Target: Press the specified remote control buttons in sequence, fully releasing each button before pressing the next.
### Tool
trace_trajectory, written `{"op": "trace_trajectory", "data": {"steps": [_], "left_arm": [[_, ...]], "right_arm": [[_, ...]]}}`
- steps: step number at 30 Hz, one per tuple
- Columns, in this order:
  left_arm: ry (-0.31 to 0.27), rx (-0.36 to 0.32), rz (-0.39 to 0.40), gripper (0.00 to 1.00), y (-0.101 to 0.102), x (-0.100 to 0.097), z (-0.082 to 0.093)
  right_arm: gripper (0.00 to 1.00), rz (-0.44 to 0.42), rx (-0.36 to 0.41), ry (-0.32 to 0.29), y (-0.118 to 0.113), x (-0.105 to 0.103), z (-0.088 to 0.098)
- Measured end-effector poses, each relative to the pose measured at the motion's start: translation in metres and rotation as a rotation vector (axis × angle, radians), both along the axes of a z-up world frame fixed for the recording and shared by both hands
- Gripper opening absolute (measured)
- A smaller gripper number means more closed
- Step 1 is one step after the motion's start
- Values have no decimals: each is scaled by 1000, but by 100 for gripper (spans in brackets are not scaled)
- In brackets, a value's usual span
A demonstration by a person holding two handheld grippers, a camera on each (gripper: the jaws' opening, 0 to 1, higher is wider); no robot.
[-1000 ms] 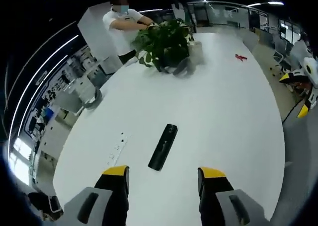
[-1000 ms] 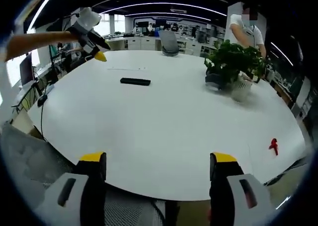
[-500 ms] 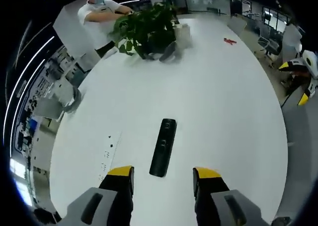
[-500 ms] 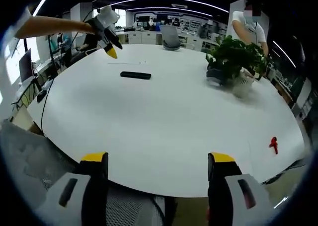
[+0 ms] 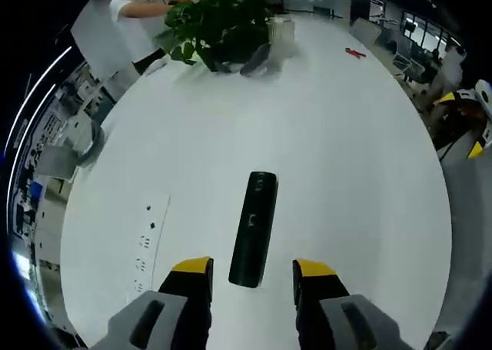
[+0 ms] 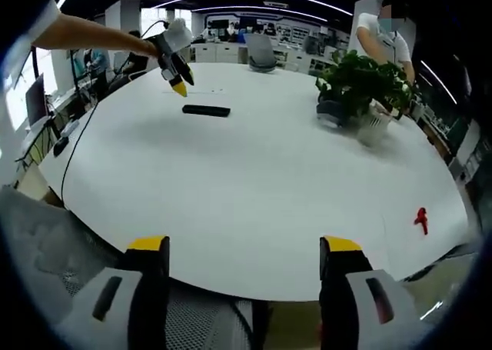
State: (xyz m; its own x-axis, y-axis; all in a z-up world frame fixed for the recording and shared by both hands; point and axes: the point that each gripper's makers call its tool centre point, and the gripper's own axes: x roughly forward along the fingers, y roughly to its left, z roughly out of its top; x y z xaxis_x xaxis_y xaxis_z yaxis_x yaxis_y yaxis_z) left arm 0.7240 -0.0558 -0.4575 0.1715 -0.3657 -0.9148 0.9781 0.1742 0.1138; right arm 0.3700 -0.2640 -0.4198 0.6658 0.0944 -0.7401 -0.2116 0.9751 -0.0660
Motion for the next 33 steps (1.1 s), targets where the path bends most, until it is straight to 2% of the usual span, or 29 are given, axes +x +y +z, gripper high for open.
{"op": "trace_trajectory", "data": {"steps": [2,7,13,18,22,27,28,29,33], "left_arm": [[34,8,27,40,1,3,-10],[73,28,36,38,4,6,-29],[65,61,12,38,3,8,-41],[83,82,10,36,2,8,-52],[101,80,34,35,-1,9,-56],[112,114,14,32,4,6,-65],[134,98,53,31,3,7,-63],[145,93,60,31,4,6,-62],[129,94,35,27,5,7,-63]], "right_arm": [[82,0,-4,4,0,0,-1],[81,0,-9,9,-1,-1,-2],[81,-4,-9,16,-1,-2,-3],[81,-2,-12,19,-1,-2,-4],[79,-1,5,3,0,-1,0],[78,0,0,8,0,-1,-2],[78,0,0,6,0,-1,-1],[78,-1,0,6,0,-1,-1],[79,1,0,8,0,-1,-2]]}}
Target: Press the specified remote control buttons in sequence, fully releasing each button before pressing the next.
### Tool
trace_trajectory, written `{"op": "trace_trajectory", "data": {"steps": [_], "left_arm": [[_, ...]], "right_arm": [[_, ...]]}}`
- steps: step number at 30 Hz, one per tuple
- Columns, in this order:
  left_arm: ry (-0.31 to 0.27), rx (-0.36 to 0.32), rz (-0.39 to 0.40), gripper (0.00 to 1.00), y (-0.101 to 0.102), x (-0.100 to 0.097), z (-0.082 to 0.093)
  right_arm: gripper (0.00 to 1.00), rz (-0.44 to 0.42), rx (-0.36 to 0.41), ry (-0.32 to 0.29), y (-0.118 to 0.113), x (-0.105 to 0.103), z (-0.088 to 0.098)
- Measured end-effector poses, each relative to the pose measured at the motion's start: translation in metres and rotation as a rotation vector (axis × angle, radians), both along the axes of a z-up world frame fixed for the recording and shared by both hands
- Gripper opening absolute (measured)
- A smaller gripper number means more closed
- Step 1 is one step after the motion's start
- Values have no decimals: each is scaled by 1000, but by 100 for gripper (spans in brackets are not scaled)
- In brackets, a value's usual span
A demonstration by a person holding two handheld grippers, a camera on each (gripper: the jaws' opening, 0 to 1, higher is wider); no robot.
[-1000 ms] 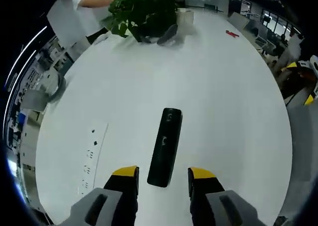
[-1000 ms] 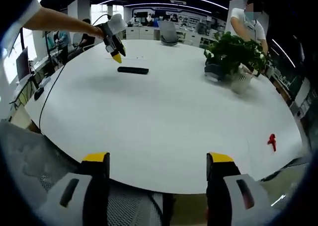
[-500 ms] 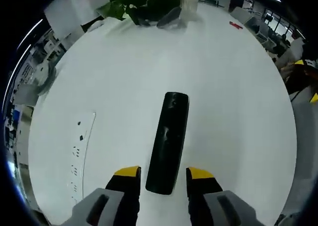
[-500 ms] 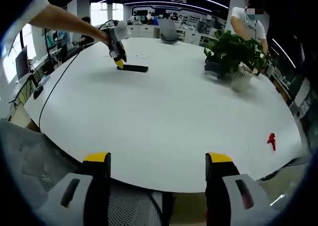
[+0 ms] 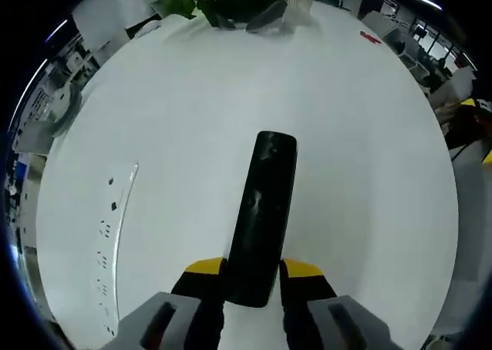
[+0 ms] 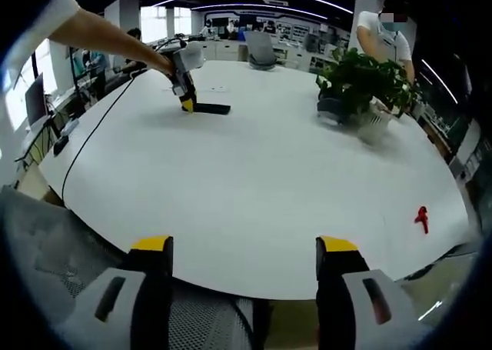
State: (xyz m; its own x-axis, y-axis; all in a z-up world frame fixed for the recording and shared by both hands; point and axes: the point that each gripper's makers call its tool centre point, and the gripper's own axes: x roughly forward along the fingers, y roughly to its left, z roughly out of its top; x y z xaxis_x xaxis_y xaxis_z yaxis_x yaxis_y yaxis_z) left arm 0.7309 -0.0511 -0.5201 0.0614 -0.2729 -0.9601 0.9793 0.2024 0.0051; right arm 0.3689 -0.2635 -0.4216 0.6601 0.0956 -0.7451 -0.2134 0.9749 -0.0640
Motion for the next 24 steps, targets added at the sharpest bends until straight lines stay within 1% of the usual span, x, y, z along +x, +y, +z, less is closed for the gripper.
{"op": "trace_trajectory", "data": {"steps": [5,11,18,20,24], "left_arm": [[-5,11,-3,25,-1,-2,0],[-9,29,-28,24,-1,-4,0],[-21,8,-23,24,-1,-5,0],[-23,17,-11,24,-2,-6,-1],[-24,35,-16,24,-3,-9,-1]], "right_arm": [[79,1,1,1,0,0,0],[78,2,-1,1,0,0,0],[77,3,4,-2,1,-1,1],[77,7,6,-3,2,-1,1],[76,1,4,-5,1,-1,1]]}}
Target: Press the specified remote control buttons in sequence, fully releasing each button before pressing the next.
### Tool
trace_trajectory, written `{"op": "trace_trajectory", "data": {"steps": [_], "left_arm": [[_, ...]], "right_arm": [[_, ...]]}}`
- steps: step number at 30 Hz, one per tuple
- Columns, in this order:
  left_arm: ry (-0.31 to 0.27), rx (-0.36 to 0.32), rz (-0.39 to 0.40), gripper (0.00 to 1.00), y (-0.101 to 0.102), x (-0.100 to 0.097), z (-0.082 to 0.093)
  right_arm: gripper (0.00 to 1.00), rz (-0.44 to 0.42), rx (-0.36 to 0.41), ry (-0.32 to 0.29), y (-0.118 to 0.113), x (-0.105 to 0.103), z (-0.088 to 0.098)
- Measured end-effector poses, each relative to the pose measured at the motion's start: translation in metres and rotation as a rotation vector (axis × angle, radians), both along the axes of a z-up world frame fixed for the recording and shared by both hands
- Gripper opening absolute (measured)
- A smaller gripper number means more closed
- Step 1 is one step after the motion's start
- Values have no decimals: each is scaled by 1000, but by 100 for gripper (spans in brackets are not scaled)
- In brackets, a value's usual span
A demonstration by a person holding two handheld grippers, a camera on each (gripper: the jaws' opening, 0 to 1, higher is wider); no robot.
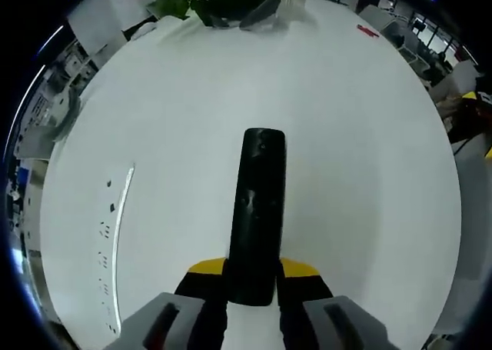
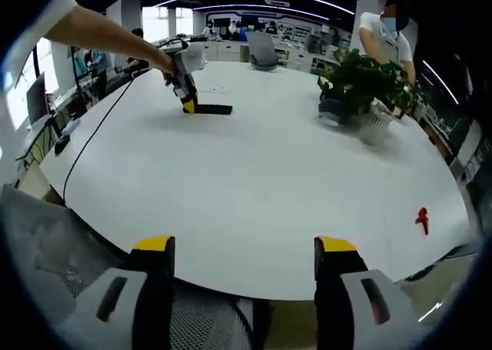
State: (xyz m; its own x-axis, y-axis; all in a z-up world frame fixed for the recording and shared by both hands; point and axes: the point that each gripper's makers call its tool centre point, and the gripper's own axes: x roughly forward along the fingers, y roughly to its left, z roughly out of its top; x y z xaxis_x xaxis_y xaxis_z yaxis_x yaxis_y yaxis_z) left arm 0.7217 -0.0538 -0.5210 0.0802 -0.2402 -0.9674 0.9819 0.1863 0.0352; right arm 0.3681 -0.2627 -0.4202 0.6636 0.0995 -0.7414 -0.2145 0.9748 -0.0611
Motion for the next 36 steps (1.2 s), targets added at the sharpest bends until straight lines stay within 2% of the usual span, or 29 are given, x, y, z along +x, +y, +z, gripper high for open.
{"op": "trace_trajectory", "data": {"steps": [16,34,36], "left_arm": [[16,67,-15,23,-1,-19,1],[22,84,-33,23,-2,-44,0],[22,77,-32,23,-1,-42,-1]], "right_arm": [[76,-3,10,-14,0,1,3],[75,2,15,-22,1,1,5],[74,4,15,-23,1,1,5]]}}
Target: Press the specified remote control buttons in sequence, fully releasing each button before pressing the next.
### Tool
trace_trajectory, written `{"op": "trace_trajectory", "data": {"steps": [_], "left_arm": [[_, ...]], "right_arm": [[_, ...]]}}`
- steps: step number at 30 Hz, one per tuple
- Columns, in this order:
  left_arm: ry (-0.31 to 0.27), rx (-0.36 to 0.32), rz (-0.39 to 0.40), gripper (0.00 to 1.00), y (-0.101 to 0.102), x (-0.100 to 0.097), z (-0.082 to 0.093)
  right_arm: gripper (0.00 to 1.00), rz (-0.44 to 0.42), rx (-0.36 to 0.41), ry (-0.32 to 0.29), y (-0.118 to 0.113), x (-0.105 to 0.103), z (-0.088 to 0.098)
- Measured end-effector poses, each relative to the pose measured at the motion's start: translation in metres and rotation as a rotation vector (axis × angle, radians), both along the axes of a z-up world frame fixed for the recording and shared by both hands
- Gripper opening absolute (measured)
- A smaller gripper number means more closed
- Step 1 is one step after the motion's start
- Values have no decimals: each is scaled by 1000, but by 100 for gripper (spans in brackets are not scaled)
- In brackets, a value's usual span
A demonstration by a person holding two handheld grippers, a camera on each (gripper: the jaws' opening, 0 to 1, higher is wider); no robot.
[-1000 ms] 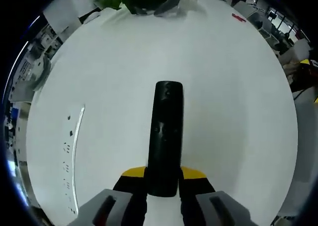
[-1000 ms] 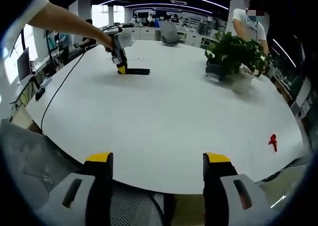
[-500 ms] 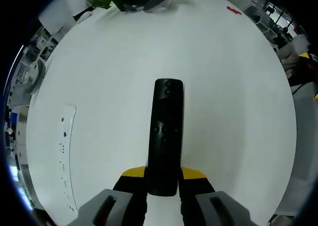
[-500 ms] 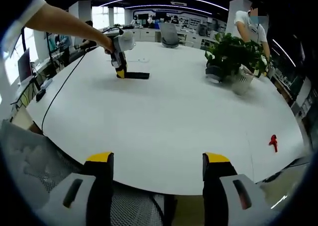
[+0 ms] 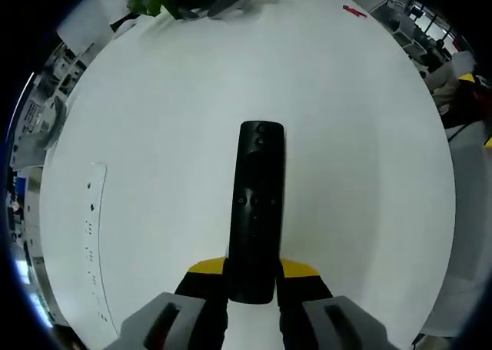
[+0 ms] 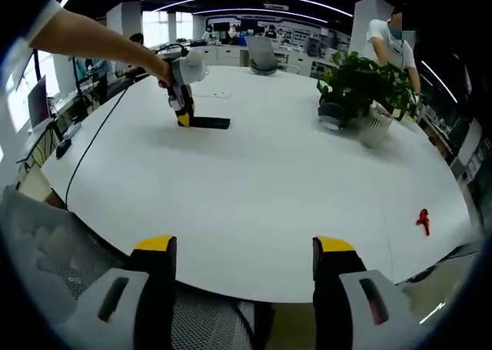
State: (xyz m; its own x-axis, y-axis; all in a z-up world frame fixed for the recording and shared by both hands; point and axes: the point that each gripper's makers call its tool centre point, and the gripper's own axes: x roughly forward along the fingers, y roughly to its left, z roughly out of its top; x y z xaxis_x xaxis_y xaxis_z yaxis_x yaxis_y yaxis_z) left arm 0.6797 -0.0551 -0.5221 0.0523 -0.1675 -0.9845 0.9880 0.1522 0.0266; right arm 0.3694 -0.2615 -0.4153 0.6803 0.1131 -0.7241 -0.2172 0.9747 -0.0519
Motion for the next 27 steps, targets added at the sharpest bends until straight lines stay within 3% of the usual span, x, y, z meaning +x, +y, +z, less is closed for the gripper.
{"op": "trace_trajectory", "data": {"steps": [7,27], "left_arm": [[-2,-17,10,23,-1,-10,-2],[-1,17,-19,23,-5,-50,-2]], "right_arm": [[74,1,4,-6,0,0,1],[73,-4,0,-21,-1,1,3]]}}
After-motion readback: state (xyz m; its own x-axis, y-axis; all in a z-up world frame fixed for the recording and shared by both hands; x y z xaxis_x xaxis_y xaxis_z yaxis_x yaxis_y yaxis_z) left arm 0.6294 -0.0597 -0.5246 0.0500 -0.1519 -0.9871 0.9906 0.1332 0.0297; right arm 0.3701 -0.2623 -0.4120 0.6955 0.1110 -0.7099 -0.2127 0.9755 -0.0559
